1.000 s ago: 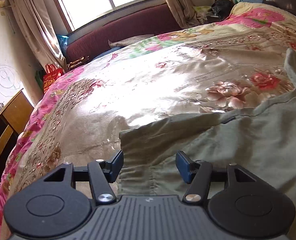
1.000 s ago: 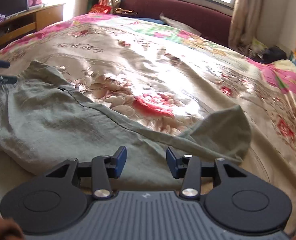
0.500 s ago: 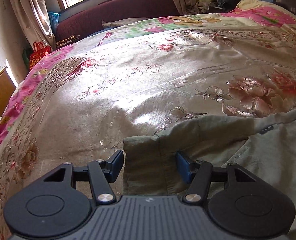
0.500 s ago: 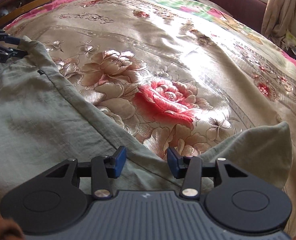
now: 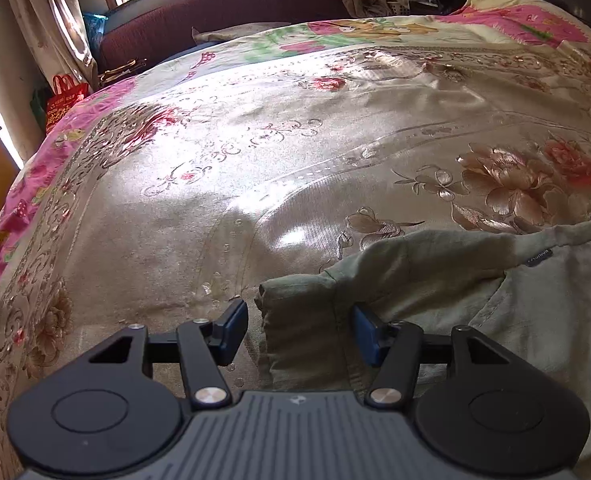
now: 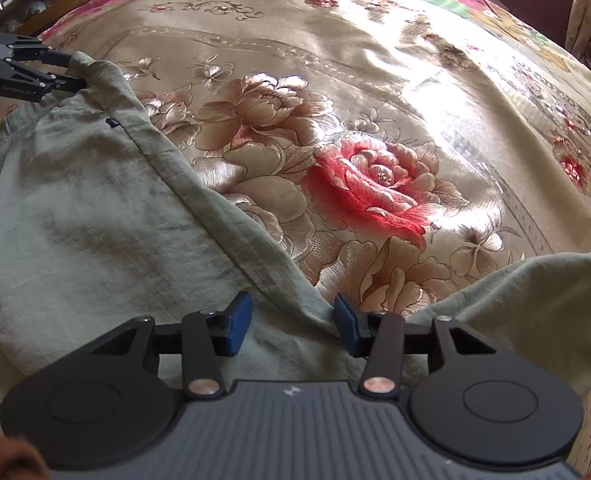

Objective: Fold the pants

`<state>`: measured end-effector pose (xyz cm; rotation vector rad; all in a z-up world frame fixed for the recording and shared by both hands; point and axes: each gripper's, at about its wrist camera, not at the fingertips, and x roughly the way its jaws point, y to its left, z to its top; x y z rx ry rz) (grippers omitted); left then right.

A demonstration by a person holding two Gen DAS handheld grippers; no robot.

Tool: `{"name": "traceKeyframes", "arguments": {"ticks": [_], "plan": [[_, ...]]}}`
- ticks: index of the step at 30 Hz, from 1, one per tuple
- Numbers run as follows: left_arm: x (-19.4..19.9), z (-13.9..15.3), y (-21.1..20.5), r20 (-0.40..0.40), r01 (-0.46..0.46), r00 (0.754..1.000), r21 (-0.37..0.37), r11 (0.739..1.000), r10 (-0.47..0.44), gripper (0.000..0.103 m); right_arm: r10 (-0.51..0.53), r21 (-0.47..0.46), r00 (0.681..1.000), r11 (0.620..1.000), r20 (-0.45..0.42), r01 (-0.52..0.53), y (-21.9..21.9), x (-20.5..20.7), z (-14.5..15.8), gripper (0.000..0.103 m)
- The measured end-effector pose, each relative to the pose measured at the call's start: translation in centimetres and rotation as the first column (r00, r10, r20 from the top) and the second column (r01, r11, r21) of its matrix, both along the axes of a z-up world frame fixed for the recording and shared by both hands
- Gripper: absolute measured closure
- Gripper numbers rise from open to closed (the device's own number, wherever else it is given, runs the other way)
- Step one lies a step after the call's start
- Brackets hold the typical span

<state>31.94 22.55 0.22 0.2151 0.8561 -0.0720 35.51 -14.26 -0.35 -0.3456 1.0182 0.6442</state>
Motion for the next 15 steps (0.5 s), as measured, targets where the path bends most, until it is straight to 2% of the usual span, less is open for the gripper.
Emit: {"name": "traceKeyframes", "arguments": {"ticks": [3,5,6,7,8,9,12,15], "plan": [[0.4,0.1,0.5,-0.009,-0.022,1.0,-0.03,0.999,0.021,0.03,-0.005,-0.007,1.0,1.0,-0.001,0.005,0.1,0.0,0.1,0.059],[0.6,-0.1,0.4,-0.015,-0.025,1.0,-0.018,1.0,0.025,0.032,-0.01,-0.004,1.0,1.0,0.001,0.01,0.1,-0.1,0.2,0.07],[0.7,-0.1,0.2,-0.018,-0.028,0.999,-0.012,1.0,0.028,0.034,-0.016,-0.005,1.0,1.0,0.006,0.016,0.2,-0.2,0.2,0.081],[0.8,-0.2,-0.1,-0.023,-0.027,0.999,-0.009,1.0,0.027,0.043,-0.024,-0.008,1.0,1.0,0.01,0.024,0.4,-0.4,0.2,0.091],[0.9,-0.1,-0.4,-0.029,-0.028,0.999,-0.012,1.0,0.028,0.05,-0.032,-0.018,0.999,0.999,0.016,0.033,0.7,-0.6,0.3,0.095],[1.0,-0.1,-0.6,-0.029,-0.036,0.999,-0.013,0.999,0.035,0.052,-0.036,-0.028,0.999,0.999,0.021,0.036,1.0,-0.7,0.4,0.097],[0.7,0.3,-0.7,-0.016,-0.053,0.998,-0.019,0.998,0.052,0.066,-0.046,-0.047,0.998,0.998,0.044,0.048,1.4,-1.4,1.1,0.1],[-0.8,1.6,-0.5,0.025,-0.072,0.997,-0.007,0.997,0.072,0.078,-0.077,-0.009,0.993,0.997,0.085,0.078,0.9,-2.5,3.0,0.101]]}}
